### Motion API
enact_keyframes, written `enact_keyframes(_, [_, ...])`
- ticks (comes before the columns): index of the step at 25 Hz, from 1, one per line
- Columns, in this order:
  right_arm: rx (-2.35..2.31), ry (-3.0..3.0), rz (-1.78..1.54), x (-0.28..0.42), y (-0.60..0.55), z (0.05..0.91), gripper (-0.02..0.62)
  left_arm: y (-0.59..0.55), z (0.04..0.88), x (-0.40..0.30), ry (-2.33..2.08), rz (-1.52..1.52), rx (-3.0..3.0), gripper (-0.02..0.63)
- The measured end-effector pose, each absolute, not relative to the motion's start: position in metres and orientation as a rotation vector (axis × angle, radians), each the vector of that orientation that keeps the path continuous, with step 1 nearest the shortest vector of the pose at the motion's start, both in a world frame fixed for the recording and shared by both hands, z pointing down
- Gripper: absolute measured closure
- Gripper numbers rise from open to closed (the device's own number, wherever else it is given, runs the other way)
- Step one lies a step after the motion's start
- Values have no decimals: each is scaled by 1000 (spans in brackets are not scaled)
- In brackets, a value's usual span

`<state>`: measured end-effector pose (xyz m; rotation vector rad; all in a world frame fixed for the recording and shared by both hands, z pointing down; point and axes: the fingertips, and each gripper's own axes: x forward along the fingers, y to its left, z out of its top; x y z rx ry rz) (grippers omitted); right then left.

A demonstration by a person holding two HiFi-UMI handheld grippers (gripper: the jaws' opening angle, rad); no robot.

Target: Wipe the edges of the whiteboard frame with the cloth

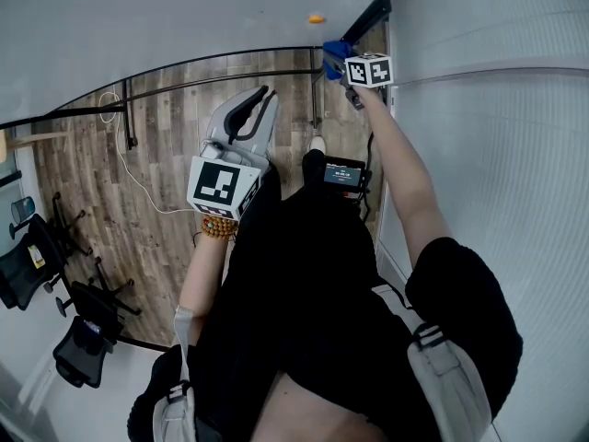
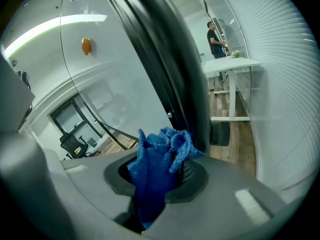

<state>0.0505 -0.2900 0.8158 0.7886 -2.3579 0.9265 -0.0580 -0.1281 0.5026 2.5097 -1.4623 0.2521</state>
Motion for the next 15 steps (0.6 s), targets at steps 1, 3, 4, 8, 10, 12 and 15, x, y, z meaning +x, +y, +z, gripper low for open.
enact_keyframes(1, [785, -2354, 932, 50, -288, 816, 480, -126, 500, -59, -1464, 252, 2508, 456])
enact_keyframes(3, [768, -2352, 960, 51, -287, 824, 480, -126, 500, -57, -1468, 253, 2503, 456])
enact_keyframes(4, [765, -2346, 969, 51, -289, 829, 480, -128, 503, -57, -1471, 256, 2500, 456])
enact_keyframes(8, [786, -2302, 965, 56, -292, 844, 480, -129, 509, -59, -1484, 266, 2488, 456])
enact_keyframes(10, [791, -2287, 972, 54, -290, 846, 480, -126, 505, -64, -1490, 267, 2483, 456])
enact_keyframes(12, [796, -2274, 979, 51, -290, 850, 480, -124, 505, -68, -1496, 268, 2477, 456])
enact_keyframes(15, [798, -2250, 991, 54, -290, 861, 479, -124, 509, -67, -1504, 272, 2472, 456])
